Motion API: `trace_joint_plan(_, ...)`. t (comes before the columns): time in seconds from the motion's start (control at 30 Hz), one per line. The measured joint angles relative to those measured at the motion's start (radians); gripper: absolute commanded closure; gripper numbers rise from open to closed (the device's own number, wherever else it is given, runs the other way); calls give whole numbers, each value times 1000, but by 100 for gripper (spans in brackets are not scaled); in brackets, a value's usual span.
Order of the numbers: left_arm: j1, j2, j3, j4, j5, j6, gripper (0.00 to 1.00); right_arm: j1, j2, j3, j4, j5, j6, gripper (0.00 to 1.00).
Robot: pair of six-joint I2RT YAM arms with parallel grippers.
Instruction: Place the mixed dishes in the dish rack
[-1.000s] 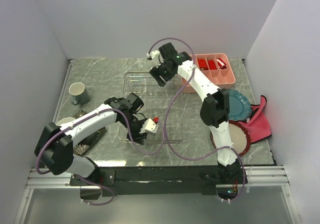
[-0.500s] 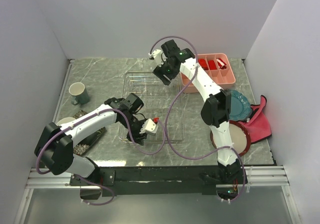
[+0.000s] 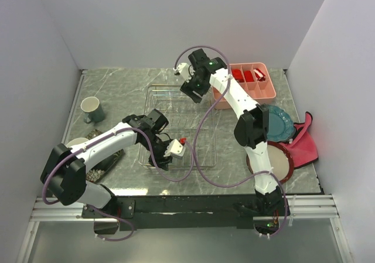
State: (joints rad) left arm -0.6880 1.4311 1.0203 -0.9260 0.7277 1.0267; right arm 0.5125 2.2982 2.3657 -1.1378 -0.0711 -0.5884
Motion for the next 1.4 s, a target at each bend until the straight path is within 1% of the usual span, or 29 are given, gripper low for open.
trace_joint_plan(0.27,0,5,0,-2,0,-2,53,11,30,-10,7,2,-64,91)
trace_joint_plan(0.37,2,11,1,-2,0,-3,53,20,32,-13,10,14,-95,87)
trace_joint_plan(0.4,2,12,1,-2,0,-3,52,23,32,-14,11,19,-103,83)
trace_joint_plan(0.53,3,20,7,-6,1,-3,52,32,33,-17,14,35,-128,80)
trace_joint_plan(0.83,4,35,23,-18,1,-19,52,36,36,-22,18,28,-156,85)
trace_joint_plan(0.9,5,40,26,-23,1,-19,52,36,37,-21,18,18,-171,88)
trace_joint_plan(1.17,6,40,27,-25,1,-19,53,36,39,-13,10,-2,-227,89)
trace_joint_plan(1.27,6,39,27,-28,1,-19,62,35,39,-2,-8,-10,-252,89)
trace_joint_plan(1.33,6,38,25,-45,1,-19,75,33,49,24,-31,-25,-261,89)
trace_joint_plan(1.4,6,37,24,-68,1,-18,93,30,63,61,-52,-45,-267,89)
